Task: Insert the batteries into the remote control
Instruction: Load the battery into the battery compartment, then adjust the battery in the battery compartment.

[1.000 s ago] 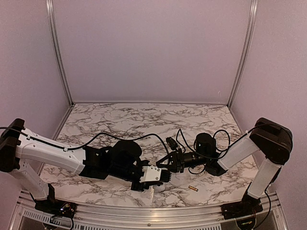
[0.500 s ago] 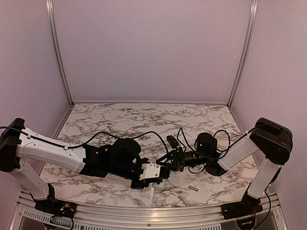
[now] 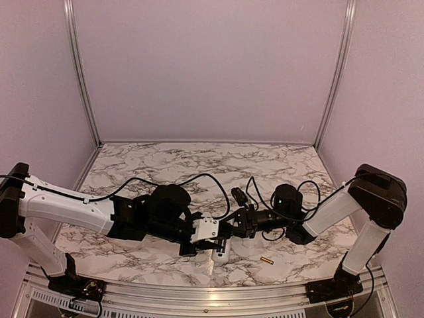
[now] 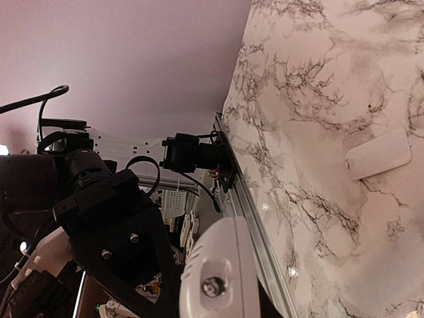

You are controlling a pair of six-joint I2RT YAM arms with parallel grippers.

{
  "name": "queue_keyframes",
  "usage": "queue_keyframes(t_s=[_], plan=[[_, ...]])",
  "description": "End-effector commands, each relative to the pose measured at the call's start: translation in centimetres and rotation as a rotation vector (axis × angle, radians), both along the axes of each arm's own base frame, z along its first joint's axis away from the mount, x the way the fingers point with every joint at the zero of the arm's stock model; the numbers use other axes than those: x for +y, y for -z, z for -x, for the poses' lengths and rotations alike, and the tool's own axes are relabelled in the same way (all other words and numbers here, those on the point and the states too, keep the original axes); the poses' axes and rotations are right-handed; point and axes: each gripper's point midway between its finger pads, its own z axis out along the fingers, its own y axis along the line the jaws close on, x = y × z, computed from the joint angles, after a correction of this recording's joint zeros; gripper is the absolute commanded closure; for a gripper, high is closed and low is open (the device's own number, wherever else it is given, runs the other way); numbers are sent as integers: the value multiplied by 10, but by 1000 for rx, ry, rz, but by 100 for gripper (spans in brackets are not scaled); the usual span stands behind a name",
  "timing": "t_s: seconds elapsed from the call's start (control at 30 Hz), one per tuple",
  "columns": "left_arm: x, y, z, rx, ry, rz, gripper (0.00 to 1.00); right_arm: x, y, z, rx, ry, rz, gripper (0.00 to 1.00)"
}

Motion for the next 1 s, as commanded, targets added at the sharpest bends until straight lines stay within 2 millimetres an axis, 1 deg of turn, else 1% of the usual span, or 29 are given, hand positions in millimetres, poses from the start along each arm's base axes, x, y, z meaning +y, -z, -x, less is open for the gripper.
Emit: queue_keyframes(t_s=[0.0, 0.07, 0.1, 0.13, 0.23, 0.27, 0.3, 0.33, 0.37, 0.4, 0.5, 0.57, 0.63, 0.67, 0.73, 0.8, 0.97], plan=[[6, -23, 15, -3, 3, 7, 73, -2, -13, -6, -55, 17, -23, 100], [5, -46, 13, 12, -36, 78, 63, -5, -11, -13, -67, 44, -8, 100], [6, -58, 8, 20, -82, 120, 59, -6, -11, -16, -76, 54, -3, 100], [8, -66, 0, 25, -136, 147, 52, -8, -11, -19, -86, 68, 5, 100], [20, -88, -20, 89, -293, 250, 25, -17, -15, -30, -126, 118, 19, 100], [23, -92, -27, 137, -340, 286, 16, -20, -17, -34, -144, 135, 22, 100], [30, -91, -42, 183, -444, 320, 4, -23, -18, -37, -161, 148, 30, 100], [37, -90, -56, 234, -557, 364, 1, -25, -21, -40, -183, 161, 34, 100], [44, -83, -66, 276, -660, 361, 1, -28, -22, -43, -206, 175, 44, 100], [44, -79, -71, 317, -694, 352, 1, -30, -25, -45, -228, 188, 53, 100], [33, -75, -75, 422, -690, 307, 1, -36, -32, -50, -294, 217, 77, 100], [22, -71, -72, 496, -657, 300, 1, -39, -35, -53, -332, 233, 101, 100], [10, -68, -61, 564, -590, 294, 2, -41, -37, -55, -353, 247, 121, 100], [4, -65, -58, 587, -566, 288, 4, -42, -39, -56, -359, 252, 124, 100], [-4, -57, -59, 625, -572, 270, 11, -43, -40, -56, -364, 258, 127, 100], [-13, -47, -60, 657, -580, 237, 22, -44, -41, -57, -364, 264, 128, 100], [-23, -29, -60, 705, -587, 198, 32, -46, -41, -58, -364, 276, 136, 100]])
